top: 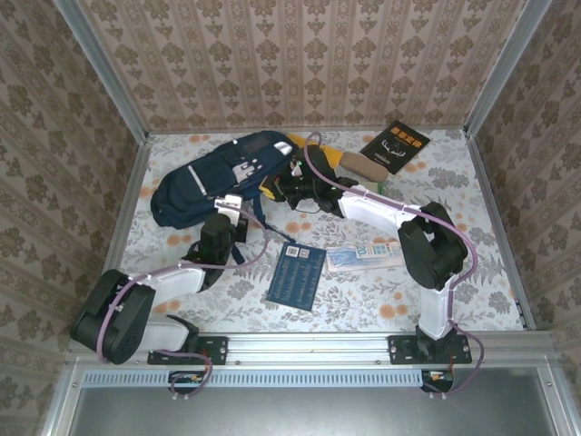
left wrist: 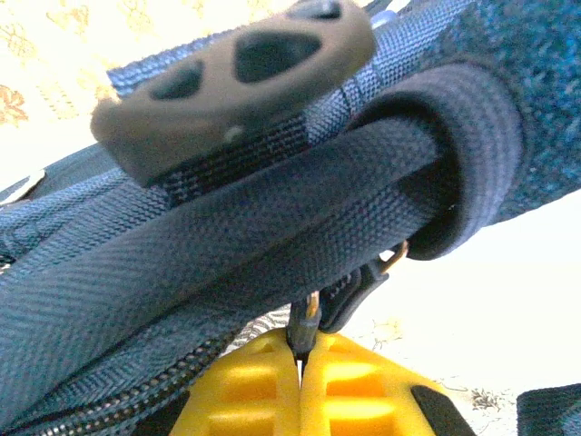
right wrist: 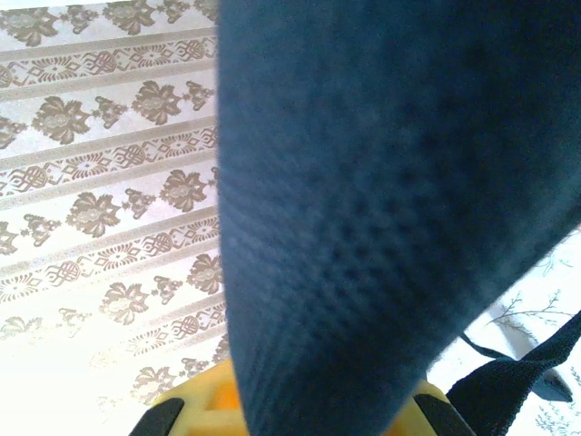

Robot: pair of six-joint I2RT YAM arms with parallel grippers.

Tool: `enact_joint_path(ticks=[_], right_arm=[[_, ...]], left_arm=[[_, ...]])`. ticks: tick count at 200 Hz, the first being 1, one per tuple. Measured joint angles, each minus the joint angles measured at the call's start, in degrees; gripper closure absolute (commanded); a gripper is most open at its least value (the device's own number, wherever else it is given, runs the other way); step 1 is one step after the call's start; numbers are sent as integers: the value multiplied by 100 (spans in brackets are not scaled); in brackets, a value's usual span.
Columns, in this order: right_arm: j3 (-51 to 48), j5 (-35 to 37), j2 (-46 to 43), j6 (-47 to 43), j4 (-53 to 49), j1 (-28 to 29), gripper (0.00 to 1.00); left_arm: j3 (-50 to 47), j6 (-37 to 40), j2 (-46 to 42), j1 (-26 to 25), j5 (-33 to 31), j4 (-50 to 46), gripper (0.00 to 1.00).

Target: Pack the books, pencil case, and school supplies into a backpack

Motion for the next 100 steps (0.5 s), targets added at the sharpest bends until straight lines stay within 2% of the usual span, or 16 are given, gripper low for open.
enact_joint_path(ticks=[53, 100], right_arm=[[-74, -79, -76, -22, 11, -68, 100], [-369, -146, -87, -85, 24, -190, 100]], left_arm=[[-129, -557, -846, 181, 46, -872, 100], [-350, -1215, -1733, 780, 195, -1985, 100]])
